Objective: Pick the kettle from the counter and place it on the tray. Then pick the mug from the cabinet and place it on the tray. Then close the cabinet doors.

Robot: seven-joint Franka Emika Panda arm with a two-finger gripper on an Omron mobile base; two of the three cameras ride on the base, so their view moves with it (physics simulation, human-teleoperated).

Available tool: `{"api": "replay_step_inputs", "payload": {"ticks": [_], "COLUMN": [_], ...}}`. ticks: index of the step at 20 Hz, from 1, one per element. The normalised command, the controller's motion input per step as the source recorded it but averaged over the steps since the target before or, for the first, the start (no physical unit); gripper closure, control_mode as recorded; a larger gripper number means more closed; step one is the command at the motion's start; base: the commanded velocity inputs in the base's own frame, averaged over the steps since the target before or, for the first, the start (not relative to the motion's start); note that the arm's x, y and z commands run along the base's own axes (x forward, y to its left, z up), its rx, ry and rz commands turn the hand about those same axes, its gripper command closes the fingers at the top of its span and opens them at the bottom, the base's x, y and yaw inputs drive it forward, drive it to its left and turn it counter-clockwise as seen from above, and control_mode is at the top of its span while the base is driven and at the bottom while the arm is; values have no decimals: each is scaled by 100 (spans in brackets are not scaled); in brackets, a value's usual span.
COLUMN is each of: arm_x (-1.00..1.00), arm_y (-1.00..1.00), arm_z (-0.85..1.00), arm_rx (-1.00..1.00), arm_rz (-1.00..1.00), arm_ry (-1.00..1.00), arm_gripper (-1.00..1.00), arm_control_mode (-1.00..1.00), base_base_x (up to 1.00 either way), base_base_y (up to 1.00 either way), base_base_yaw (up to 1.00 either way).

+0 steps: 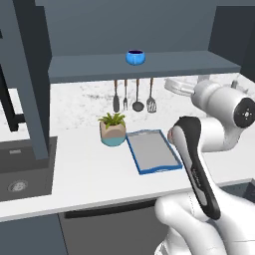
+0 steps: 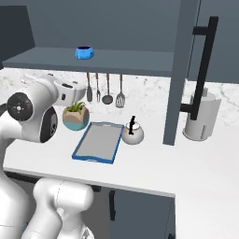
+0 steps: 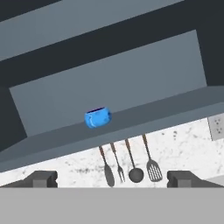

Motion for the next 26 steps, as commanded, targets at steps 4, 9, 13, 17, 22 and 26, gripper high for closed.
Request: {"api": "replay_step_inputs", "payload": {"ticks": [4,9,13,17,22,26], "arm_x": [31,19,27,23,32,39], "arm_y": [0,10,34,34,32,44], "arm_z": [-5,14,28,6,0,0], "arm_rx": [0,-11,-19,-14,-7,-4], "arm_rz": [-1,-11,-15,-15,-15,-16], "arm_ry": [0,0,0,0,0,0], "arm_gripper": [-100,-100,-100,-100,-100,-100], "arm_control_mode": [-100,-100,-100,-100,-100,-100], "base_base_x": [0,0,0,0,0,0], "base_base_y": [0,0,0,0,0,0], "base_base_yaw": [0,0,0,0,0,0]}}
